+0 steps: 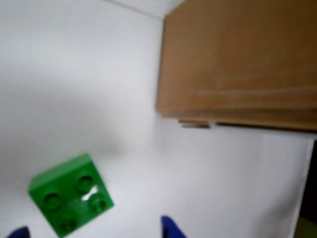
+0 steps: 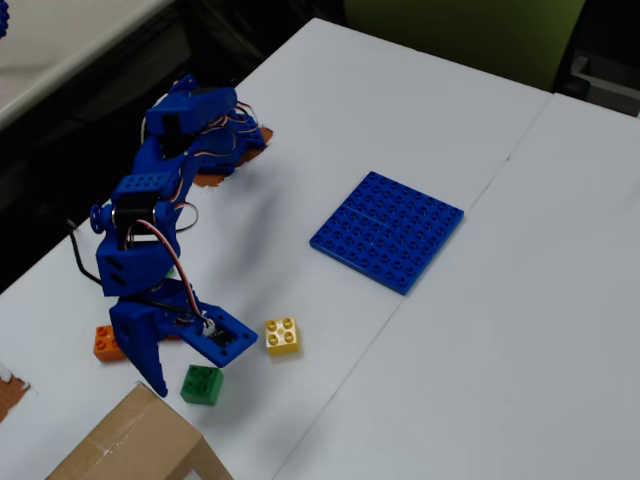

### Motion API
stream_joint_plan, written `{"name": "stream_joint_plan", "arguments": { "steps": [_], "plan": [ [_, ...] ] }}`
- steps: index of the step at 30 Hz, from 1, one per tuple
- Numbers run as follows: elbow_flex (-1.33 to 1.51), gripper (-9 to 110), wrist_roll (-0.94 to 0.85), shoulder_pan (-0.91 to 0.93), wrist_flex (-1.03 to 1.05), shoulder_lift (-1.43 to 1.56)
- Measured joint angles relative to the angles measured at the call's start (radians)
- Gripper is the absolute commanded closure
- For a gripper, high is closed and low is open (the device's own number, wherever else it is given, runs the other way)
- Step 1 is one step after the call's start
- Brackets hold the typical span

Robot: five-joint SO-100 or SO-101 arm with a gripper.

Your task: Pick up the 2x2 green block and go up the 8x8 blue block.

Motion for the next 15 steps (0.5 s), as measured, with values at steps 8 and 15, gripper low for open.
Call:
{"name": "stream_joint_plan", "arguments": {
  "steps": [8, 15],
  "plan": [
    [-0.006, 70, 0.0, -0.012, -0.064, -0.094],
    [-0.011, 76, 0.0, -0.018, -0.074, -0.104]
  ]
}}
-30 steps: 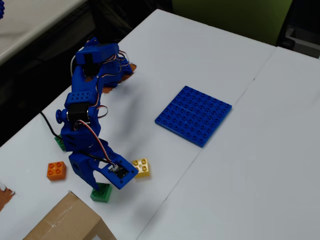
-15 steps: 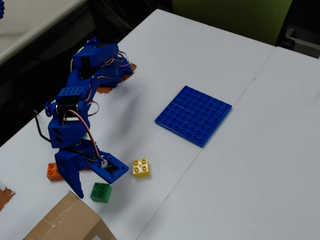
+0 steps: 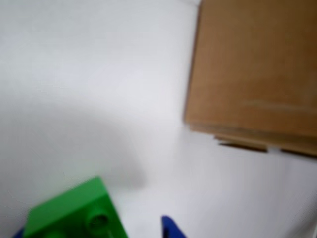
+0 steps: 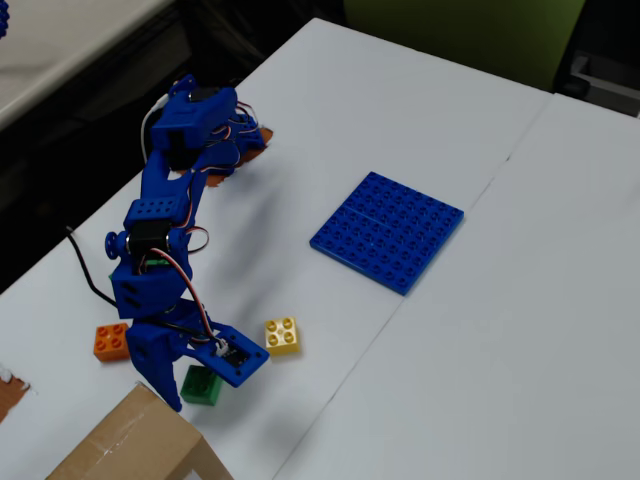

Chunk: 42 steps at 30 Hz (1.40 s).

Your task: Pick up the 2x2 green block and go up the 8x8 blue block.

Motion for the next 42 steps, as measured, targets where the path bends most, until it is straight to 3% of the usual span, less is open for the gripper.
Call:
{"name": "stream_joint_plan", "arguments": {
  "steps": [5, 14, 21, 29, 39, 42],
  "plan": [
    [0.0, 82, -0.003, -0.011, 0.003, -0.009],
    [-0.009, 81, 0.012, -0.015, -0.011, -0.051],
    [-0.011, 92, 0.017, -0.018, -0.014, -0.055],
    [-0.011, 95, 0.023, -0.021, 0.006, -0.048],
    [0.026, 96, 0.218, -0.061, 0.529, 0.273],
    [0.152, 96, 0.337, -0.12, 0.595, 0.451]
  ]
}}
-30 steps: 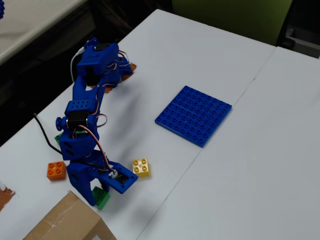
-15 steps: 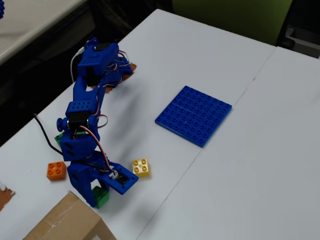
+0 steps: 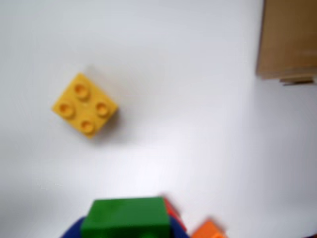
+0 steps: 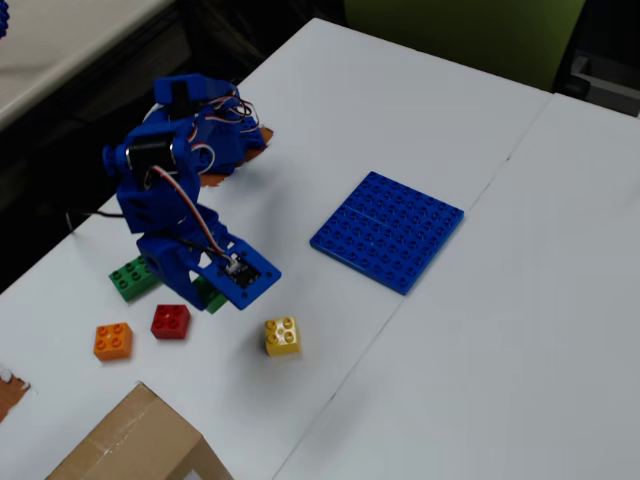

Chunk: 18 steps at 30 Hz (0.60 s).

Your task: Pick up the 2x2 green block and go up the 8x8 blue block.

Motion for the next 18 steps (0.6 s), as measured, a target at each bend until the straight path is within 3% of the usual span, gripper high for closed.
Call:
{"name": "stream_joint_plan", "arguments": {
  "steps": [7, 18],
  "plan": [
    [0.287, 97, 0.302, -0.236, 0.005, 0.322],
    [0.327, 98, 0.641, -0.669, 0.005, 0.414]
  ]
}}
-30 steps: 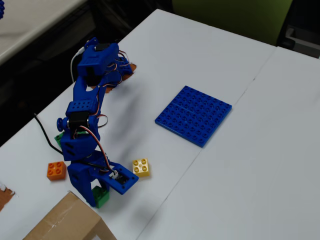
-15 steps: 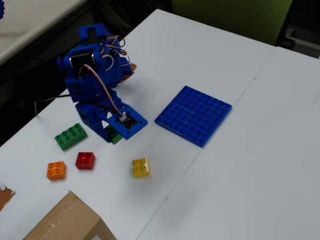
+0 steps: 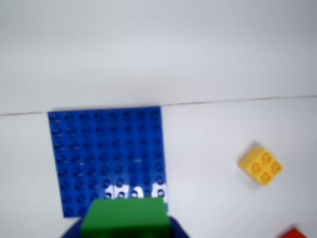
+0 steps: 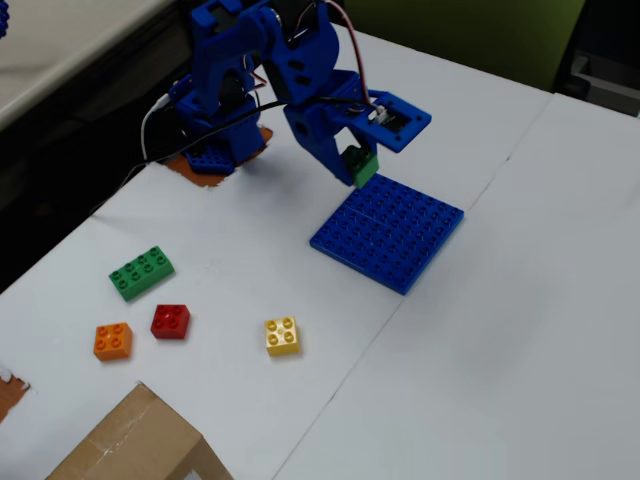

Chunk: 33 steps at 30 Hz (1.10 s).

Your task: Pick up the 2x2 green block and go up the 8x8 blue block.

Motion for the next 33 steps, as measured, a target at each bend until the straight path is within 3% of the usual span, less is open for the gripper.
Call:
{"name": "stream_joint_plan", "arguments": {
  "steps": [8, 33],
  "plan": [
    [0.058, 98, 0.051, -0.126, 0.0, 0.031],
    [0.064, 98, 0.069, -0.155, 0.0, 0.031]
  ]
}}
